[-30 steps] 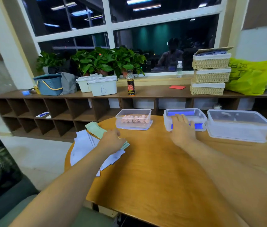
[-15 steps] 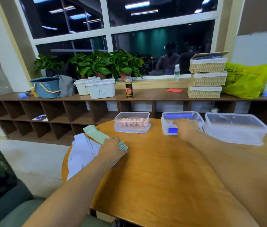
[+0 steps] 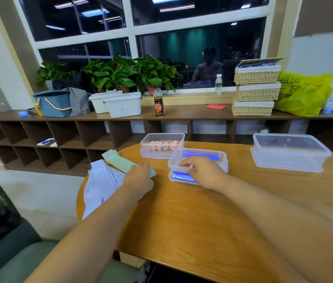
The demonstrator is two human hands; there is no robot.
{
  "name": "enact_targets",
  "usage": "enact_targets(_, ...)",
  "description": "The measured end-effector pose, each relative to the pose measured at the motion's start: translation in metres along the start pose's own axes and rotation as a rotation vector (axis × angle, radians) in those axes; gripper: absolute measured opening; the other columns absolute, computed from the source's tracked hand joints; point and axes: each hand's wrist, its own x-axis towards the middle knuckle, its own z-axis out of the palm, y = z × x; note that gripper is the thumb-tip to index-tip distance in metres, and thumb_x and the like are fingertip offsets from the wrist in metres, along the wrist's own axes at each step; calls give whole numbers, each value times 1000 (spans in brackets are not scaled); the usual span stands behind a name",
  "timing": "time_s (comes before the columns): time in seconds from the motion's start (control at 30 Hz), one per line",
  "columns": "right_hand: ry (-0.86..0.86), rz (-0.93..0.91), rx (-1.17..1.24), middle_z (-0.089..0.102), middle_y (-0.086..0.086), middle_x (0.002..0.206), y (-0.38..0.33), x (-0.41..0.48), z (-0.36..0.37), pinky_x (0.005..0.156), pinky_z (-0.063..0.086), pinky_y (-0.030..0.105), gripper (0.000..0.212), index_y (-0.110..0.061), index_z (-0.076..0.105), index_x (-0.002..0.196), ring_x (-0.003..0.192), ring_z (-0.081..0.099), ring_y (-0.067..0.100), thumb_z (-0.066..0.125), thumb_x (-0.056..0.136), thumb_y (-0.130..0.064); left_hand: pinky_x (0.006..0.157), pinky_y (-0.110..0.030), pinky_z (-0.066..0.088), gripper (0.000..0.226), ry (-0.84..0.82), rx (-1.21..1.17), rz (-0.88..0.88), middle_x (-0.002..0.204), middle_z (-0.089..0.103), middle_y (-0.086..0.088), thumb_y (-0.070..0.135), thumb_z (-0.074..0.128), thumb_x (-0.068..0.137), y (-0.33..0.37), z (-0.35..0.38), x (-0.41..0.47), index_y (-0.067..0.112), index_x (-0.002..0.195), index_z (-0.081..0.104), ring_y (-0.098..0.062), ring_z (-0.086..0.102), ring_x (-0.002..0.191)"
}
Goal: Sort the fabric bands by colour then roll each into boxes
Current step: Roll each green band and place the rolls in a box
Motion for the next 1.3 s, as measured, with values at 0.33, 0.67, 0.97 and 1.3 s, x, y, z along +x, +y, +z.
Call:
enact_targets(0.33, -17, -10, 42, 67, -12, 139, -23, -5, 0, 102, 53, 26, 38, -31, 67, 138, 122, 62, 9, 61, 103, -18, 74, -30, 60, 30, 13, -56, -62, 99, 68, -3, 37, 57, 105, -4, -11, 7, 17, 127, 58, -20, 68, 88)
enact_targets(0.67, 136, 24, 412, 70, -19, 108, -73, 15, -18, 68, 48, 9, 25, -24, 77, 118, 101, 65, 6, 66, 100, -12, 66, -39, 49, 21, 267, -13, 28, 96, 65, -10, 31, 55, 102, -36, -146, 35, 11, 109, 55, -31, 63, 84)
enact_targets(0.97, -407, 410, 1541, 72, 23, 129, -119, 19, -66, 106, 56, 41, 69, 5, 57, 142, 122, 70, 36, 36, 112, -53, 73, -41, 52, 19, 390, -8, 251, 103, 65, -7, 30, 60, 103, 14, -292, 20, 16, 116, 59, -28, 63, 86)
enact_targets(1.3, -351, 352, 1721, 60, 32, 142, -81, -30, -181, 117, 47, 44, 108, 14, 47, 146, 134, 60, 44, 34, 98, -83, 79, -46, 56, 16, 575, -137, 601, 98, 64, 2, 37, 59, 102, 125, -360, -31, 25, 114, 60, -20, 61, 87)
